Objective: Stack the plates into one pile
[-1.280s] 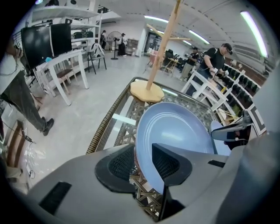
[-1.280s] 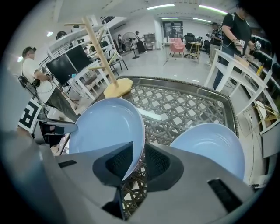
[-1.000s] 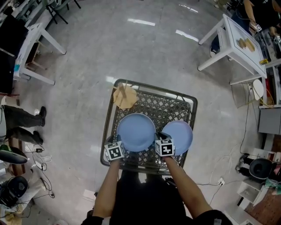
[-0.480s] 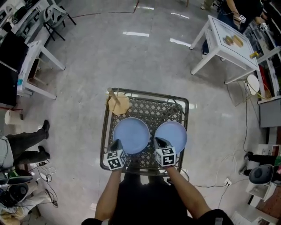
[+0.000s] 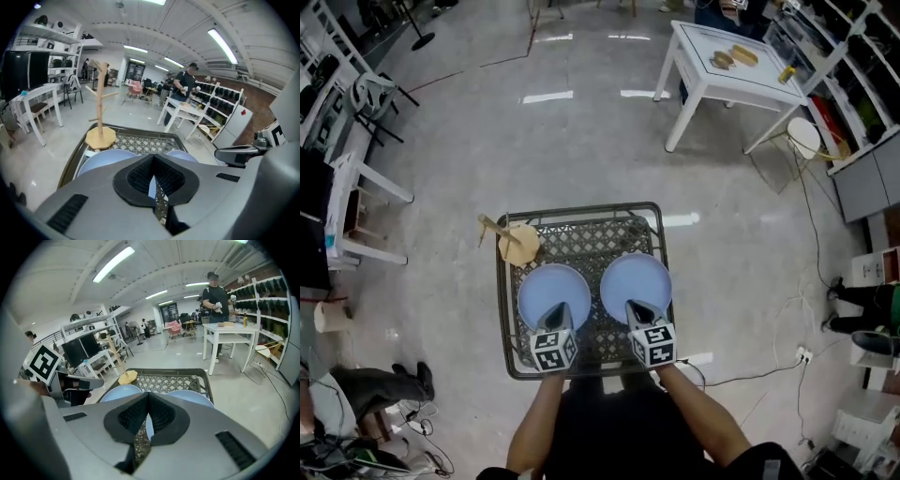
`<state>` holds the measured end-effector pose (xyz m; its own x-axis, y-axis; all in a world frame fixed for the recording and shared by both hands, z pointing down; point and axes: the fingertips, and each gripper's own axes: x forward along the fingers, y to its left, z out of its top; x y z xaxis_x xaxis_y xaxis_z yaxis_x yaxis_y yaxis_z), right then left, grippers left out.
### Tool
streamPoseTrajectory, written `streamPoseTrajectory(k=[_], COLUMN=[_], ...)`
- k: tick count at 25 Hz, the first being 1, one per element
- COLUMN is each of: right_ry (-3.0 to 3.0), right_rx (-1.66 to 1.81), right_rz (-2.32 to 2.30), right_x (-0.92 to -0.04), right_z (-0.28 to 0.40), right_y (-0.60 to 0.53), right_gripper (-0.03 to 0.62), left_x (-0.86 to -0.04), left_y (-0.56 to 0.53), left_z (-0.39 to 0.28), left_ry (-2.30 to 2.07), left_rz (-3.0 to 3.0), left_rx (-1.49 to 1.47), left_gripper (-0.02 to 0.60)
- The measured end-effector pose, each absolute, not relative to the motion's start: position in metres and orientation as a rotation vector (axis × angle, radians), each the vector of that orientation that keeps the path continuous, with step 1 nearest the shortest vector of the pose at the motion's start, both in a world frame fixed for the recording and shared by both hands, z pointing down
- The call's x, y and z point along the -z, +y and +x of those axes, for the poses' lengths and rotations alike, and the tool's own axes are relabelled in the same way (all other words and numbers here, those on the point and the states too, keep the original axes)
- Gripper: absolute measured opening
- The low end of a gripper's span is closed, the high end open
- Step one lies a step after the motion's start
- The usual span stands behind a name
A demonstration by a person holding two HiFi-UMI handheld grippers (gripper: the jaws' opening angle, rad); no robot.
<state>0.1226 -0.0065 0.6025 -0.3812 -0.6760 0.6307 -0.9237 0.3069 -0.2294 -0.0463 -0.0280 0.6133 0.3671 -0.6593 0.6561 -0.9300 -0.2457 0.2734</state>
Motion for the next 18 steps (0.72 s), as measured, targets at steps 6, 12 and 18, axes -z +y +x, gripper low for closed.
streamPoseTrajectory(k=[6,12,18], right_ry=[-2.094,-1.996,-1.898], right_rx=[-0.843,-0.902,-0.974], right_rz=[1.578,1.708,1.79], right_x=[-0.599,-0.614,-0.632], right_z=[0.176,0.222,0.253], right_y=[0.011,0.03,0.039], right_gripper=[0.011,0.009,0.009], left_x=[-0.611,-0.628,-0.65], left_y=[-0.033,-0.036,-0.049], left_z=[0.015,0.056,0.078], left_ry=[-1.231,-1.111,-1.036], left_rz=[2.113,2.18,2.19], left_rx=[-0.609,-0.701,-0.805], left_gripper=[0.014,0.014,0.014])
